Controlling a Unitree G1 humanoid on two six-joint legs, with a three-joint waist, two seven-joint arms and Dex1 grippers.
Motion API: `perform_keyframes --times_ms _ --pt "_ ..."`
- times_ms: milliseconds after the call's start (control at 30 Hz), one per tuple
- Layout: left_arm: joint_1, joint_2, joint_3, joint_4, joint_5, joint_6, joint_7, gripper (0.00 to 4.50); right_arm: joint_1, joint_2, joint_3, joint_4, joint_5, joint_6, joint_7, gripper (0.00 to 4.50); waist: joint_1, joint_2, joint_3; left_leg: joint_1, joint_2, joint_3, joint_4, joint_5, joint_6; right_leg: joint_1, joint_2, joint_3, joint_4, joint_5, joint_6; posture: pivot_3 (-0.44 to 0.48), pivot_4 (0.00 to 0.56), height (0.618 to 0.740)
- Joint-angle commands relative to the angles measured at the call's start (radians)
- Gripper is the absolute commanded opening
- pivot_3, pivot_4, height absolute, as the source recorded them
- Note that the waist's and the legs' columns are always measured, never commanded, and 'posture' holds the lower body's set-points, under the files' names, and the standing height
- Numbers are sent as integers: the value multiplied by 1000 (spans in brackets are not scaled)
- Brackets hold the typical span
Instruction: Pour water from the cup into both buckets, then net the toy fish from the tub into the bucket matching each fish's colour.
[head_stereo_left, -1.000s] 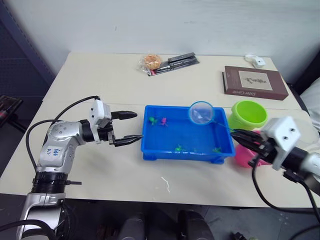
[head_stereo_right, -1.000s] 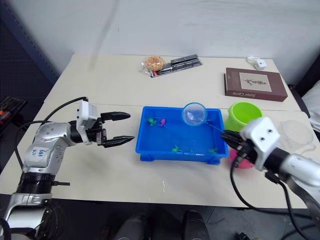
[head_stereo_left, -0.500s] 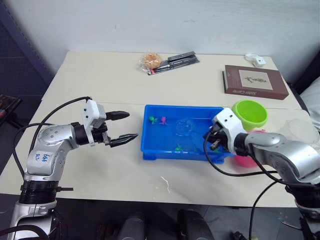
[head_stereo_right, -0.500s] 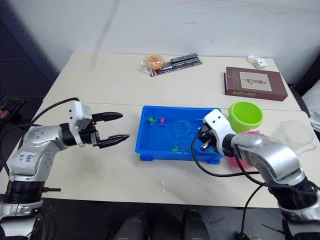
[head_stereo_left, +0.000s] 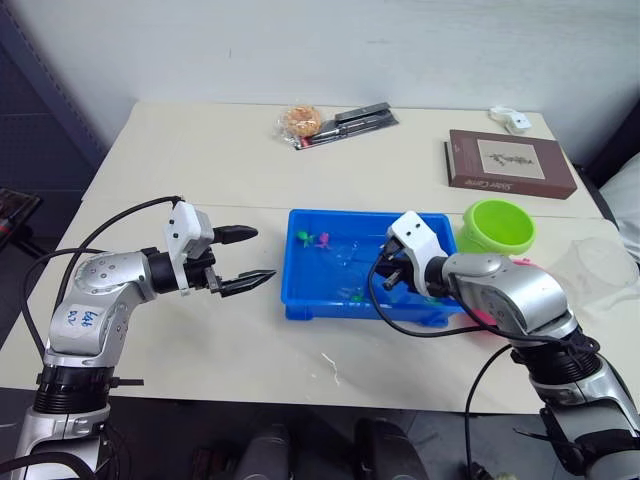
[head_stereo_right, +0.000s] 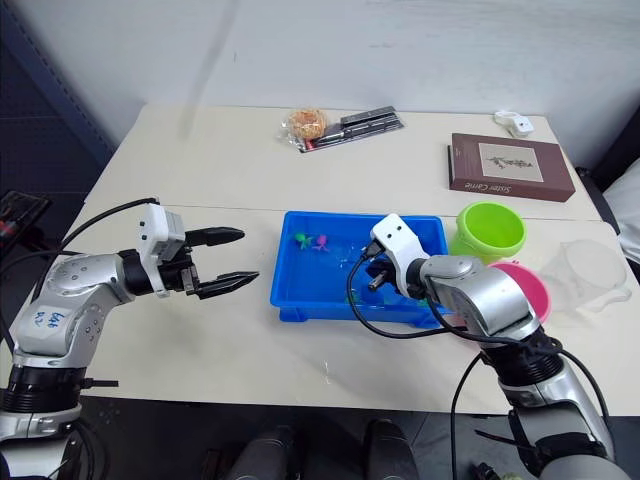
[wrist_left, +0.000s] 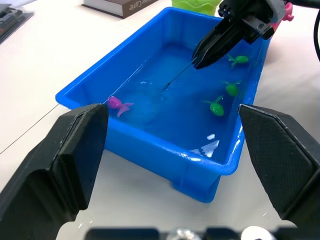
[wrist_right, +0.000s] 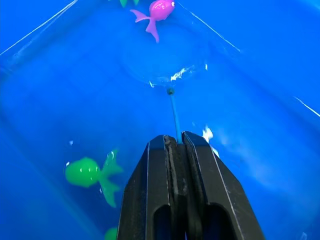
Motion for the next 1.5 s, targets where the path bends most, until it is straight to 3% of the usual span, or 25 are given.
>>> perform_keyframes --times_ms 33,500,900,1267,1500 --pt "10 11 20 -47 -18 -2 5 4448 -21 17 -15 3 -35 -40 15 0 -2 0 0 0 0 0 0 0 0 0 0 0 0 0 0 0 150 738" --pt "22 25 28 -53 -22 10 1 4448 35 61 -62 -25 -51 -145 87 0 -4 0 0 0 1 0 0 0 0 -1 1 0 0 0 0 0 150 738" --pt "4 29 21 -29 -24 -2 -7 4448 148 -104 -106 -170 -60 -162 198 0 -1 0 0 0 1 0 -1 0 0 -1 0 0 0 0 0 0 150 738" --pt "-50 2 -18 32 -12 -37 -35 4448 250 -265 -259 -263 16 -21 264 0 1 0 0 0 1 0 -1 0 0 0 0 0 0 0 0 0 150 738" --pt "-69 -17 -38 64 -8 -61 -48 4448 291 -303 -335 -272 35 28 261 0 1 0 0 0 1 0 -1 0 0 0 0 0 0 0 0 0 150 738"
